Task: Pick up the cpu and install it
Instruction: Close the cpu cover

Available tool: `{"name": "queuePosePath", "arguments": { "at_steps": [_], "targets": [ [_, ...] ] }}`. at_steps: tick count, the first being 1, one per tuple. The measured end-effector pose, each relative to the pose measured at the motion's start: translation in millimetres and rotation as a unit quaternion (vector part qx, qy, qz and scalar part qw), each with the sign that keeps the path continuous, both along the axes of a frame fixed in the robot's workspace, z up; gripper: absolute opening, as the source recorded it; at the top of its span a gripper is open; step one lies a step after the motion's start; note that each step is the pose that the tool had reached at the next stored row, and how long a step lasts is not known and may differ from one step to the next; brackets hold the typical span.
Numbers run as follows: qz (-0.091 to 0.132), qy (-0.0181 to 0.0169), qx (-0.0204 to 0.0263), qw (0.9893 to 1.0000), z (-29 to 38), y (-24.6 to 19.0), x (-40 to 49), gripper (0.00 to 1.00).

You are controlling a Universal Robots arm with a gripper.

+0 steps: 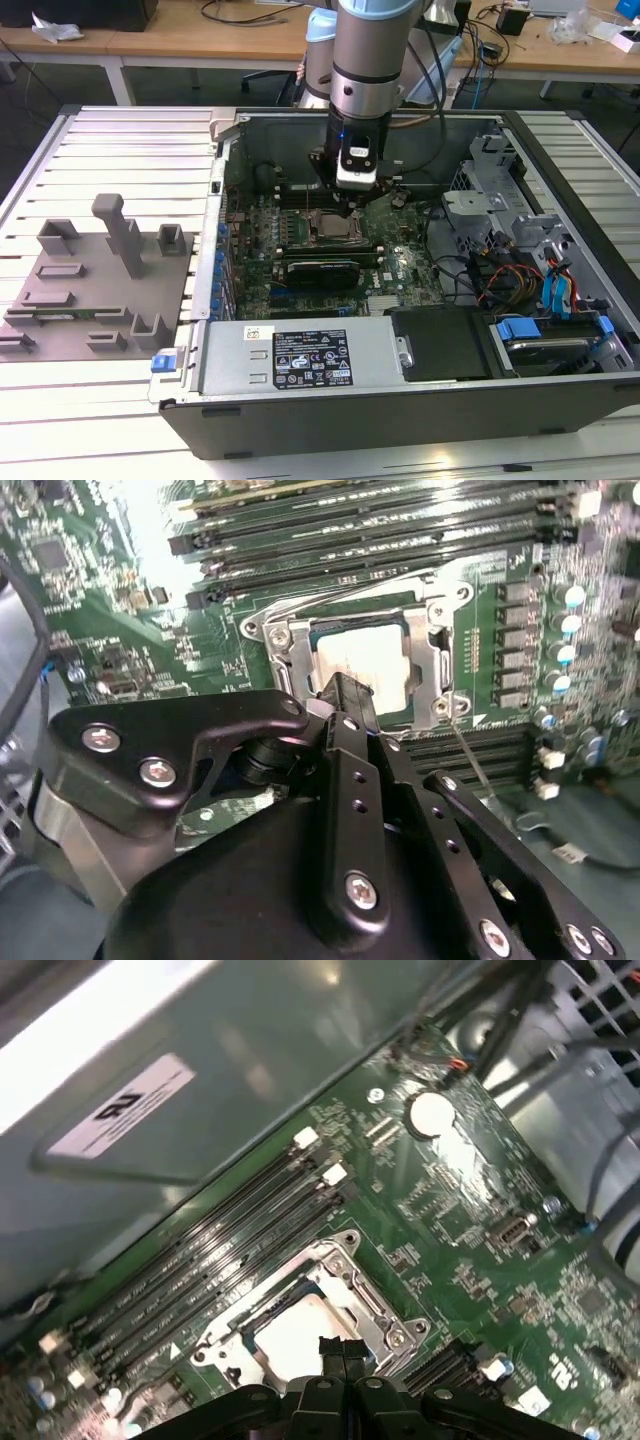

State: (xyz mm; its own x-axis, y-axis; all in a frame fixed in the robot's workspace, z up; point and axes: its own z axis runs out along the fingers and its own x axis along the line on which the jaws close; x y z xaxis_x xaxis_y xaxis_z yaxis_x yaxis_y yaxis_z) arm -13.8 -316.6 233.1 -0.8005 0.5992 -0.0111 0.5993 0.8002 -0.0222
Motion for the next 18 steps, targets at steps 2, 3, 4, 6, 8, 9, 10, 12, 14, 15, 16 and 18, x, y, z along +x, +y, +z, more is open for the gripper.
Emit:
{"name": "queuePosePath", "arguments": {
  "at_steps": [2,3,4,6,8,9,10,12,14,15,16,18],
  "targets": [
    [0.022,0.0000,0.0000,0.9998,-0.1,0.0,0.0,0.11],
    [0.031,0.0000,0.0000,0.9995,-0.1,0.0,0.0,0.11],
    [0.048,0.0000,0.0000,0.9988,-0.2,0.0,0.0,0.11],
    [0.069,0.0000,0.0000,0.9976,-0.3,0.0,0.0,0.11],
    [0.104,0.0000,0.0000,0.9946,-0.4,0.0,0.0,0.11],
    [0.119,0.0000,0.0000,0.9929,-0.5,0.0,0.0,0.11],
    [0.128,0.0000,0.0000,0.9918,-0.5,0.0,0.0,0.11],
    [0.154,0.0000,0.0000,0.9880,-0.6,0.0,0.0,0.11],
    [0.175,0.0000,0.0000,0.9845,-0.7,0.0,0.0,0.11],
    [0.190,0.0000,0.0000,0.9818,-0.8,0.0,0.0,0.11],
    [0.201,0.0000,0.0000,0.9796,-0.8,0.0,0.0,0.11],
    [0.219,0.0000,0.0000,0.9758,-0.9,0.0,0.0,0.11]
  ]
}}
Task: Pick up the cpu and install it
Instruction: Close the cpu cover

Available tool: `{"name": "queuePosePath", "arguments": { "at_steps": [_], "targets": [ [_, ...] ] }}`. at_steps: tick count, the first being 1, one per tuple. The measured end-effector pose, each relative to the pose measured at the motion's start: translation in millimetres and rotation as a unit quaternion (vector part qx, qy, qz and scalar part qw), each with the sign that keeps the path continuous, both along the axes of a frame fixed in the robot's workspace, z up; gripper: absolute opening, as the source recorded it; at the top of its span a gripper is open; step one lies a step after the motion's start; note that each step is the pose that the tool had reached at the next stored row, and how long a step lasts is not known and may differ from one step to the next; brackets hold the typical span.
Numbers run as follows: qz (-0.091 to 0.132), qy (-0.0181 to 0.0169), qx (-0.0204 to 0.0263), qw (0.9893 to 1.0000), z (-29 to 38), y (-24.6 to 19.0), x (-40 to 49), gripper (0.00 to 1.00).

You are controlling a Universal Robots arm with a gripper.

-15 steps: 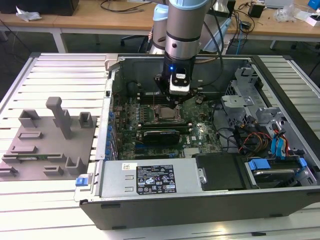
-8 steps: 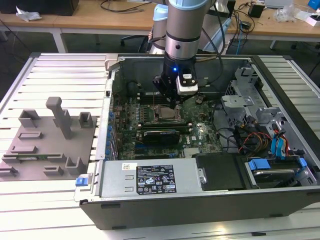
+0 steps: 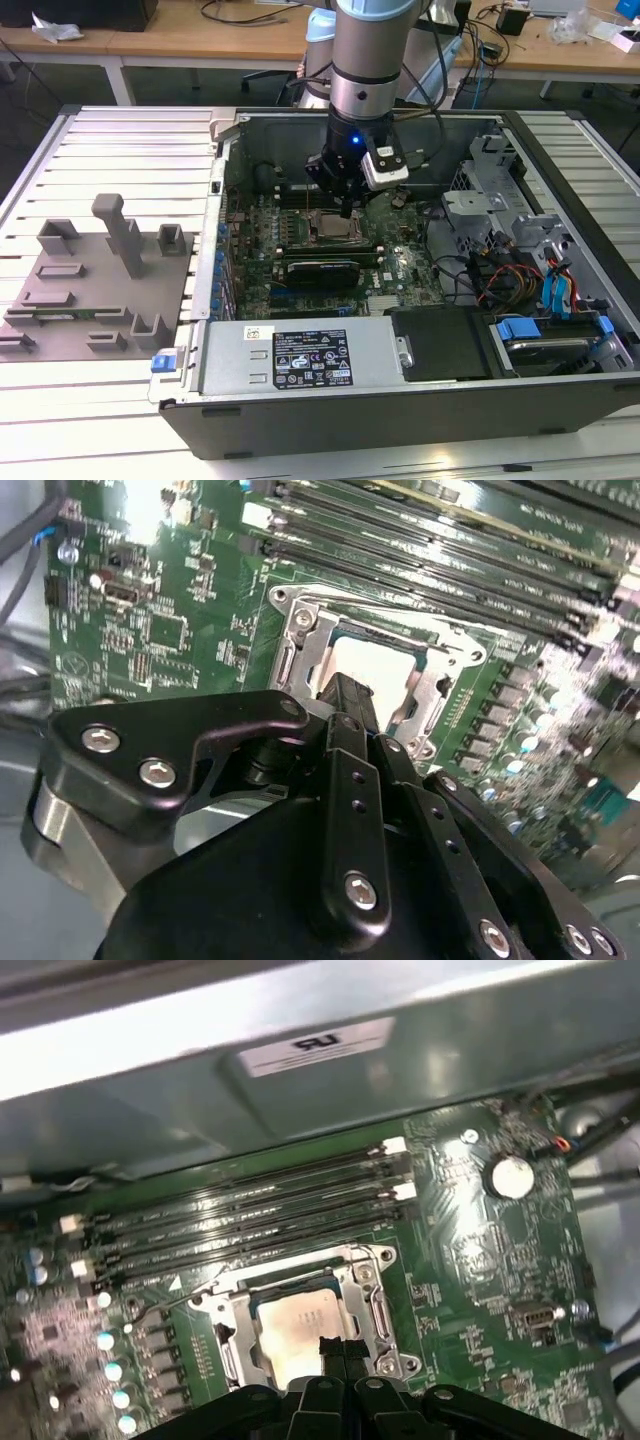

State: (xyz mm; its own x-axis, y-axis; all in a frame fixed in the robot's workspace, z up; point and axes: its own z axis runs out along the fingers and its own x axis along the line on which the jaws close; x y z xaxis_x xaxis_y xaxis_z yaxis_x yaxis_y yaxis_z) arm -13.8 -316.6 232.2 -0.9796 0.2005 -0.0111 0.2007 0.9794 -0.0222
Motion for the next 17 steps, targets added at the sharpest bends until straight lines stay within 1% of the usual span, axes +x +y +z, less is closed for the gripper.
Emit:
{"name": "queuePosePath", "arguments": {
  "at_steps": [2,4,7,8,10,11,12,13,14,17],
  "targets": [
    [0.021,0.0000,0.0000,0.9998,-0.1,0.0,0.0,0.11],
    [0.040,0.0000,0.0000,0.9992,-0.2,0.0,0.0,0.11],
    [0.067,0.0000,0.0000,0.9978,-0.5,0.0,0.0,0.11],
    [0.081,0.0000,0.0001,0.9967,-0.7,0.0,0.0,0.11],
    [0.099,0.0000,0.0000,0.9951,-1.0,0.0,0.0,0.11],
    [0.116,0.0000,-0.0003,0.9932,-1.2,0.0,0.0,0.11],
    [0.125,0.0001,-0.0008,0.9922,-1.2,0.0,0.0,0.11],
    [0.128,0.0001,-0.0009,0.9917,-1.2,0.0,0.0,0.11],
    [0.130,0.0001,-0.0010,0.9916,-1.2,0.0,0.0,0.11],
    [0.130,0.0001,-0.0010,0.9915,-1.2,0.0,0.0,0.11]
  ]
}}
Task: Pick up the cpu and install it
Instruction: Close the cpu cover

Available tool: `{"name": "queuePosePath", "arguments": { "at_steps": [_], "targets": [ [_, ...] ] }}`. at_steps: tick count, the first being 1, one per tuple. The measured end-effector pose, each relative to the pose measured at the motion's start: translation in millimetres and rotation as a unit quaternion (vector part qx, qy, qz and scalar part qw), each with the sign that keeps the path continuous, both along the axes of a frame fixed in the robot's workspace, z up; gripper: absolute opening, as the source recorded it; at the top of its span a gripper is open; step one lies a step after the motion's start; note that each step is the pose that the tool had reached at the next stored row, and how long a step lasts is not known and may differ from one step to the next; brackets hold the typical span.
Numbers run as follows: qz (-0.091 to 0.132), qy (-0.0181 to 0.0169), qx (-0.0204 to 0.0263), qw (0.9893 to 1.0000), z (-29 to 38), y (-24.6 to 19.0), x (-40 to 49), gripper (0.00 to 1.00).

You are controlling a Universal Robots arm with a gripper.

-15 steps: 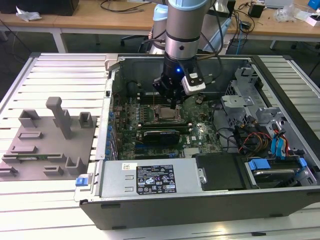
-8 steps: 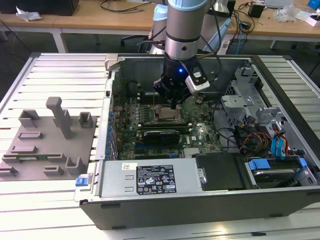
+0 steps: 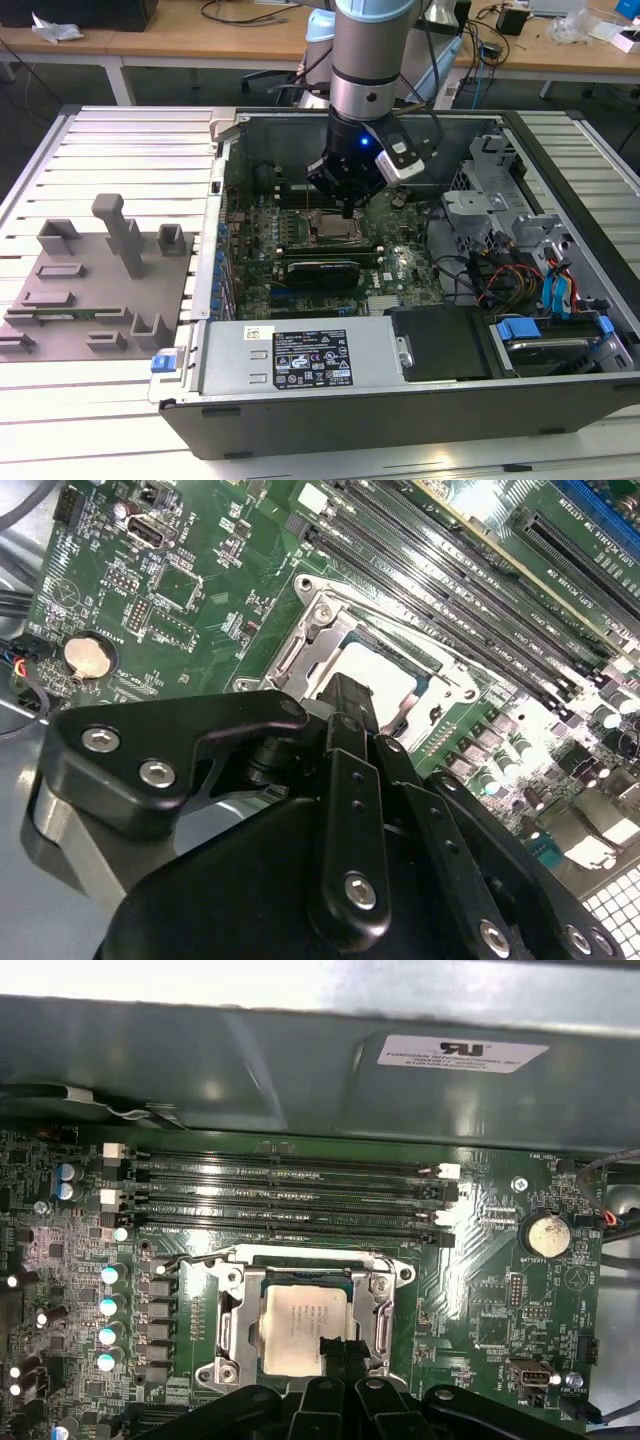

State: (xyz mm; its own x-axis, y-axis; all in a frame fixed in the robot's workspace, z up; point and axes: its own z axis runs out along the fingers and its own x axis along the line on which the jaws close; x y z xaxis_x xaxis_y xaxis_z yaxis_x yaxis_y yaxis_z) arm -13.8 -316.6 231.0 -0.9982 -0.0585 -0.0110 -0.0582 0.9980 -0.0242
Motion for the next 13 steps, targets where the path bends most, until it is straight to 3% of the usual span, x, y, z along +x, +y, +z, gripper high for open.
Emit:
{"name": "queuePosePath", "arguments": {
  "at_steps": [6,9,13],
  "targets": [
    [0.000,-0.0001,0.0001,1.0000,-1.8,-1.7,-8.2,0.11],
    [0.000,0.0000,0.0000,1.0000,-9.3,-1.9,-24.8,0.11],
    [0.000,0.0000,0.0000,1.0000,-13.1,-1.9,-32.1,0.11]
  ]
}}
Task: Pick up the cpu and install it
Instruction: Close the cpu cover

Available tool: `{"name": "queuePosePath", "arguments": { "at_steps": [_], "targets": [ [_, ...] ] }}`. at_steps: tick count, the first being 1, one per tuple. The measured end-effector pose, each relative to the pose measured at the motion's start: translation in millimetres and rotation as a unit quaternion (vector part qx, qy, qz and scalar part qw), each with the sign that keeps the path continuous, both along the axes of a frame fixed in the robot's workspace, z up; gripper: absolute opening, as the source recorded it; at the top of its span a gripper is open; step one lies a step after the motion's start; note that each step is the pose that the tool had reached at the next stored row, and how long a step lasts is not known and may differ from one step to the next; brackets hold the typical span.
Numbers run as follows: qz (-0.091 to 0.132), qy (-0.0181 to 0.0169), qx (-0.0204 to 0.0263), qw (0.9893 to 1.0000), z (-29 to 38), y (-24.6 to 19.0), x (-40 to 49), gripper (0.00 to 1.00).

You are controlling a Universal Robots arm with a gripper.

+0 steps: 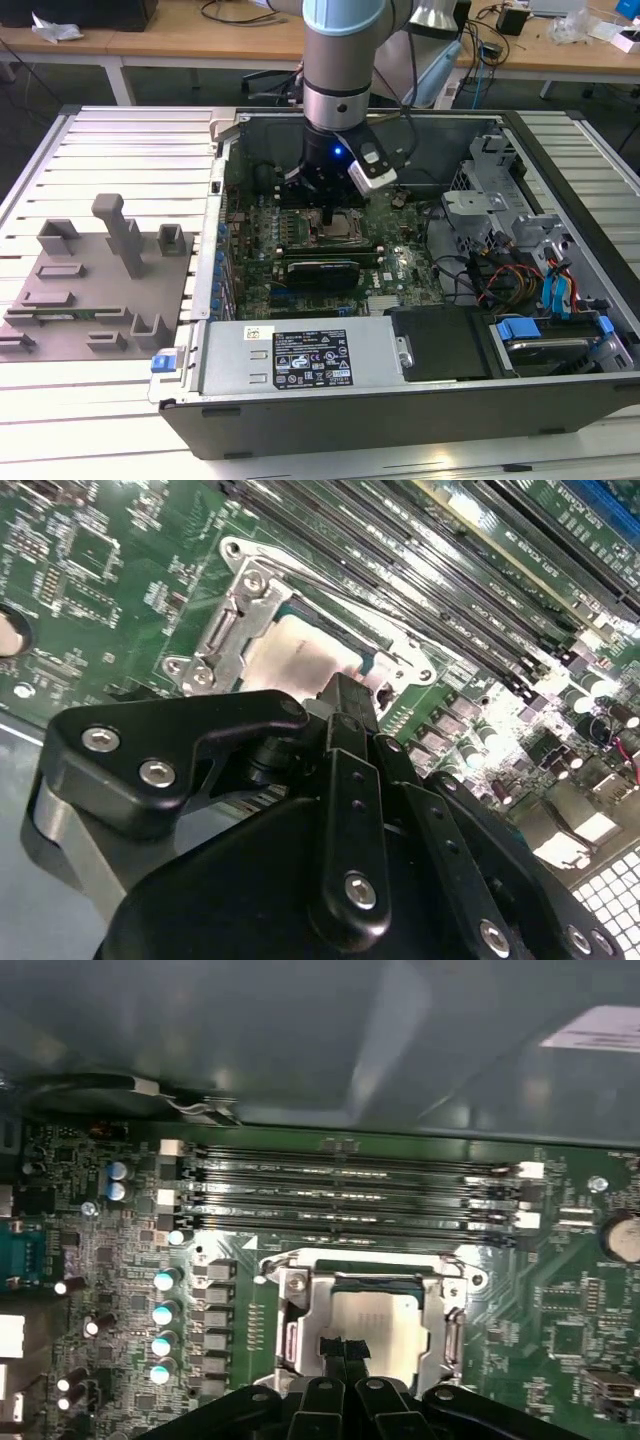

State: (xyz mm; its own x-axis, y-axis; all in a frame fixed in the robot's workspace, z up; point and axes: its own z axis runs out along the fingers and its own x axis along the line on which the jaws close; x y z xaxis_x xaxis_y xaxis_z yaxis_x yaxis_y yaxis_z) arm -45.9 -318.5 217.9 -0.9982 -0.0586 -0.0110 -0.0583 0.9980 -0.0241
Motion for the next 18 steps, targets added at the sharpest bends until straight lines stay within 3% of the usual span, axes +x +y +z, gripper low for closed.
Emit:
{"name": "queuePosePath", "arguments": {
  "at_steps": [18],
  "targets": [
    [0.000,0.0000,0.0000,1.0000,-11.7,0.0,-15.2,0.11]
  ]
}}
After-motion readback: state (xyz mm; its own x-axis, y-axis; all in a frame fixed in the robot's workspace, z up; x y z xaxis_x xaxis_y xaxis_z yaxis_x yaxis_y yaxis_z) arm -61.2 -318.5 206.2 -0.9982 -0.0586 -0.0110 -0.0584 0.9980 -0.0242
